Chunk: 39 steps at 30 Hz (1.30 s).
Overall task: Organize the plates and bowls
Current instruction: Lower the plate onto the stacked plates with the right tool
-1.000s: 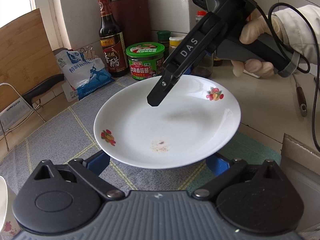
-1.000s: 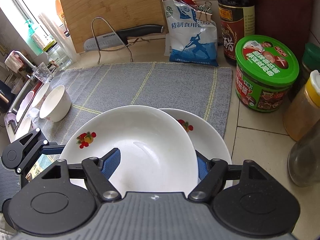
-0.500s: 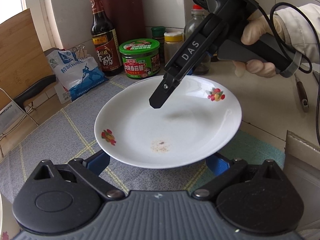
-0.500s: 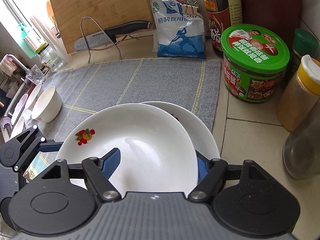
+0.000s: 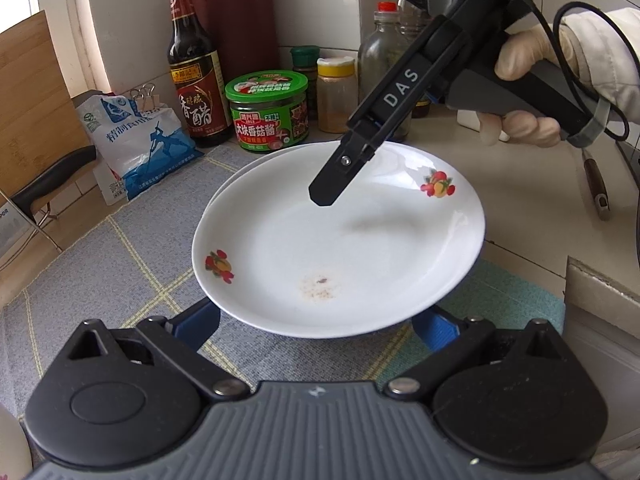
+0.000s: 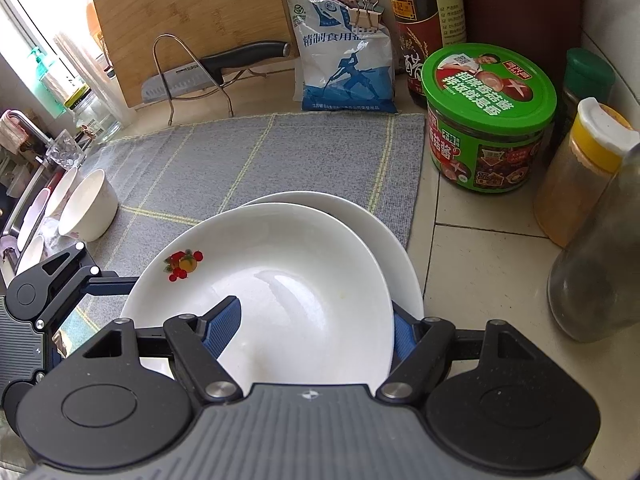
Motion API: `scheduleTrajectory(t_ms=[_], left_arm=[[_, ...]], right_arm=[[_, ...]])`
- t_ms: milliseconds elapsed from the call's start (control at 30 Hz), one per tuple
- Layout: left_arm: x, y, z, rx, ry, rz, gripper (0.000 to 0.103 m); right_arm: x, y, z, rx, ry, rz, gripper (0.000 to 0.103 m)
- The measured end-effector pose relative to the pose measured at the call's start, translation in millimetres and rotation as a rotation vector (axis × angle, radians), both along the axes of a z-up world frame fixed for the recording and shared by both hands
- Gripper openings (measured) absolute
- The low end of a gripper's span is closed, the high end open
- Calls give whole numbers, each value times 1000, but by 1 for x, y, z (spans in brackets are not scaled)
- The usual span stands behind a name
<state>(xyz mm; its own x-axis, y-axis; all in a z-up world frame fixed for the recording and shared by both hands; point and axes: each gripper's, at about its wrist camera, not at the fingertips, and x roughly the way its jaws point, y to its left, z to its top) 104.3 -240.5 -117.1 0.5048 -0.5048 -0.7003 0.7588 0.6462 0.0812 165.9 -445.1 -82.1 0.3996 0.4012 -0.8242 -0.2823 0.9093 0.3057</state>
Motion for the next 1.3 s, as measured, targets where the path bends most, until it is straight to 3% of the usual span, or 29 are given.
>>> scheduleTrajectory(t_ms=[767,1100,1300], left_arm=[[-6,5,5,-16,-17,15,101],[-13,17,12,-39,-32,40,101],[-20,29,15,-54,-43,60,102]], right_arm=[[-17,-4,15,-43,-26,-53,85],[-21,7,17,-130,-47,-70,93],[-29,13,26,-177,-105,-75,100]])
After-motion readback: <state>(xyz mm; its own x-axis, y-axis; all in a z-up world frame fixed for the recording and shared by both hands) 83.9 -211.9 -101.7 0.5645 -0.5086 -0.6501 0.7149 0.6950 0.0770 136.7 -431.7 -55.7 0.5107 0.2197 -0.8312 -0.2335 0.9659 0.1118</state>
